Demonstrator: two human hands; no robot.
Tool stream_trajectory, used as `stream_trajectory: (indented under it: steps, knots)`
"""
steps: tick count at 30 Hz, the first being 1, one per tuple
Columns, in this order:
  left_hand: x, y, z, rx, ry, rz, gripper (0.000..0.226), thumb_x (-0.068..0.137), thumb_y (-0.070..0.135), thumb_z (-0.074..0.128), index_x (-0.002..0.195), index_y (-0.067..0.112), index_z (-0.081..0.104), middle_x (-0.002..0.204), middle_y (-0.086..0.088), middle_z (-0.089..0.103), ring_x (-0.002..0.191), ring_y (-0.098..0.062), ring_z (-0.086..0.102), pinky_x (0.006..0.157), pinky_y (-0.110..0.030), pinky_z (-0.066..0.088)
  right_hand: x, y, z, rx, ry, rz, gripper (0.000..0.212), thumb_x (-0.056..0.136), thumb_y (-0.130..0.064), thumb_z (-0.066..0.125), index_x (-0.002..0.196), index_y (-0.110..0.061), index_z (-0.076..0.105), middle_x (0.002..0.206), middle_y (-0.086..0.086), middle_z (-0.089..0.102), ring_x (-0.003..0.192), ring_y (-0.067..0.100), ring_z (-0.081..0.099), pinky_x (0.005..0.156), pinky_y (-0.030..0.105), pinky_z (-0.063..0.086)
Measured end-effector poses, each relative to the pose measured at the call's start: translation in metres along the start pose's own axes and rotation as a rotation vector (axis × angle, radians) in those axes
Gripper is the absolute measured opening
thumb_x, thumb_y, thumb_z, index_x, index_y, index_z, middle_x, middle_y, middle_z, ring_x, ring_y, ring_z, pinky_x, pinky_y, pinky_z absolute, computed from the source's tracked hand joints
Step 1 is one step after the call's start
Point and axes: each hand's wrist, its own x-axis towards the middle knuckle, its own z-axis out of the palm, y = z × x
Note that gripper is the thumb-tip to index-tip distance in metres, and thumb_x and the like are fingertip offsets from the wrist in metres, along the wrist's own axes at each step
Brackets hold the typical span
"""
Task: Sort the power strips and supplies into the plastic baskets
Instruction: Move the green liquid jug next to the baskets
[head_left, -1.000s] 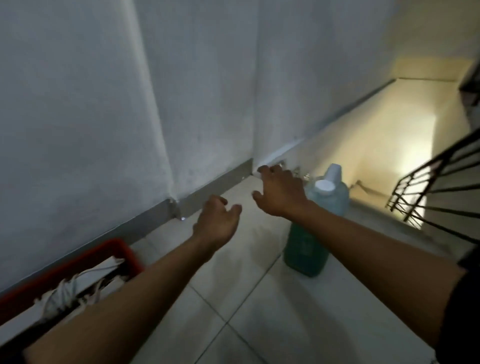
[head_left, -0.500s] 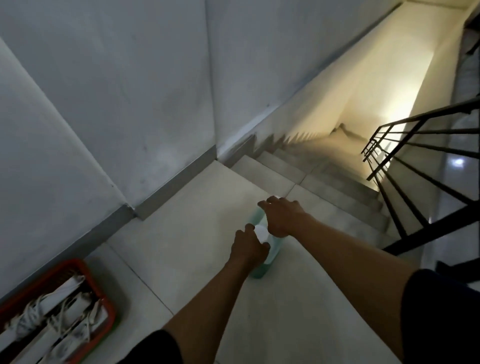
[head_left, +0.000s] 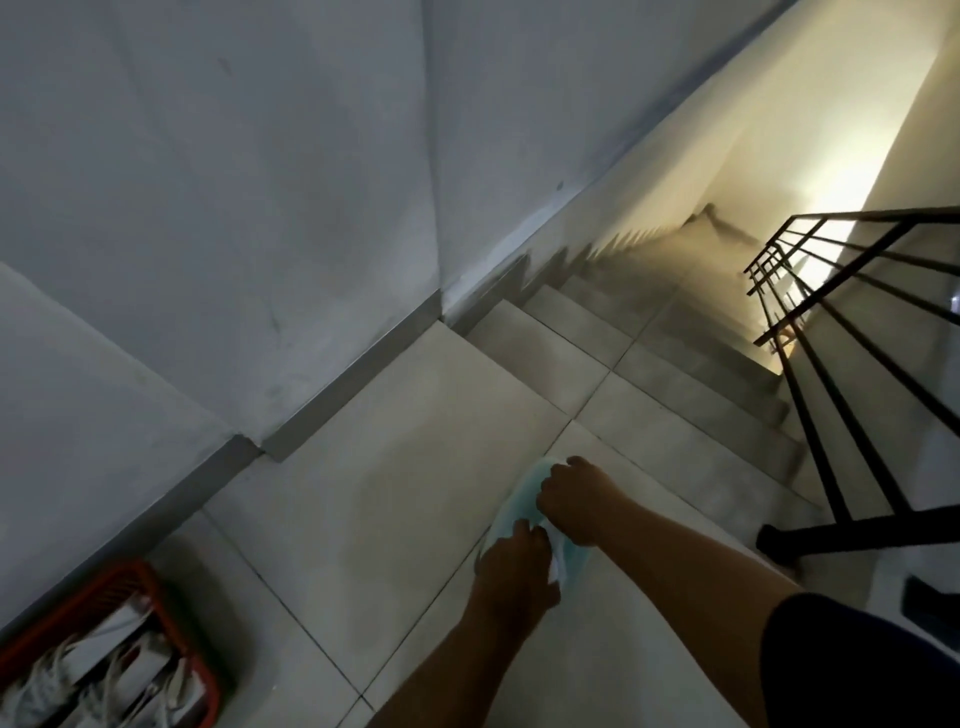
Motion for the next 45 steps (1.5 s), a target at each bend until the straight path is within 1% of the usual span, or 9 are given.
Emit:
stream_trajectory:
  steps: [2,5,13,21,30,38,40,43,45]
  knots:
    - [0.006,-0.002,-0.001,0.005,-0.075,0.012,0.04,0.059,0.044,0.081,0.082,0.012,0.07,0.078,-0.003,0.071,0.063,-0.01,0.07,0.057,-0.013,0.05,0.002,0.002,-0.002,-0.007,-0.004,-0.036,0.031,0.093,-0.019,0.054,0.122,-0.011,0.058,0.128,0.008,0.058,0.122,0.026,0.049,0.103,0.039,0.039]
    - [0.006,-0.015,-0.018,0.049,-0.072,-0.006,0.043,0.05,0.046,0.082,0.074,0.013,0.069,0.074,-0.003,0.068,0.061,-0.011,0.068,0.051,-0.014,0.04,0.005,0.002,-0.012,0.023,-0.04,-0.074,0.03,0.09,-0.02,0.058,0.118,-0.009,0.06,0.123,0.01,0.061,0.118,0.028,0.054,0.095,0.039,0.043]
    - [-0.024,-0.105,-0.063,0.014,-0.255,-0.026,0.051,0.081,0.021,0.068,0.124,0.003,0.048,0.124,-0.017,0.05,0.105,-0.033,0.056,0.086,-0.037,0.045,0.028,-0.041,-0.088,0.125,-0.142,-0.264,0.032,0.089,-0.02,0.055,0.116,-0.003,0.059,0.121,0.019,0.06,0.113,0.034,0.058,0.094,0.042,0.047]
    - [-0.086,-0.227,-0.117,0.038,-0.076,-0.181,0.056,0.079,0.019,0.069,0.128,0.01,0.044,0.127,-0.011,0.048,0.107,-0.028,0.056,0.091,-0.038,0.049,0.069,-0.124,-0.192,0.227,0.011,-0.354,0.041,0.091,-0.029,0.051,0.125,-0.007,0.051,0.129,0.016,0.054,0.118,0.033,0.054,0.095,0.039,0.044]
    - [-0.126,-0.362,-0.135,-0.017,0.078,-0.368,0.055,0.078,0.028,0.067,0.127,0.013,0.046,0.126,-0.007,0.05,0.108,-0.027,0.056,0.084,-0.033,0.046,0.159,-0.222,-0.286,-0.032,0.29,-0.446,0.038,0.094,-0.024,0.05,0.129,-0.01,0.049,0.134,0.012,0.054,0.124,0.029,0.049,0.107,0.044,0.032]
    - [-0.133,-0.443,-0.139,-0.042,0.089,-0.456,0.054,0.081,0.025,0.067,0.13,0.012,0.047,0.132,-0.009,0.049,0.116,-0.028,0.053,0.095,-0.035,0.046,0.203,-0.275,-0.332,-0.12,0.298,-0.375,0.032,0.094,-0.02,0.048,0.125,-0.012,0.053,0.131,0.008,0.057,0.127,0.027,0.047,0.111,0.051,0.022]
    - [-0.133,-0.444,-0.13,-0.101,0.075,-0.459,0.054,0.084,0.025,0.064,0.133,0.012,0.046,0.136,-0.009,0.047,0.121,-0.027,0.05,0.1,-0.034,0.043,0.208,-0.279,-0.324,-0.081,0.345,-0.385,0.024,0.087,-0.023,0.061,0.109,-0.015,0.065,0.113,0.007,0.068,0.112,0.025,0.058,0.103,0.052,0.033]
    - [-0.129,-0.444,-0.124,-0.169,0.13,-0.473,0.054,0.087,0.019,0.06,0.137,0.011,0.04,0.142,-0.01,0.04,0.126,-0.028,0.044,0.103,-0.034,0.041,0.211,-0.277,-0.317,0.012,0.492,-0.364,0.029,0.037,-0.025,0.087,0.06,-0.02,0.071,0.059,0.002,0.068,0.058,0.021,0.068,0.055,0.044,0.055]
    - [-0.133,-0.444,-0.126,-0.187,0.156,-0.498,0.059,0.089,0.011,0.054,0.143,0.011,0.031,0.147,-0.01,0.033,0.13,-0.029,0.039,0.104,-0.036,0.04,0.211,-0.277,-0.322,0.123,0.469,-0.364,0.029,0.054,-0.02,0.077,0.082,-0.014,0.072,0.08,0.01,0.07,0.077,0.03,0.07,0.061,0.047,0.056]
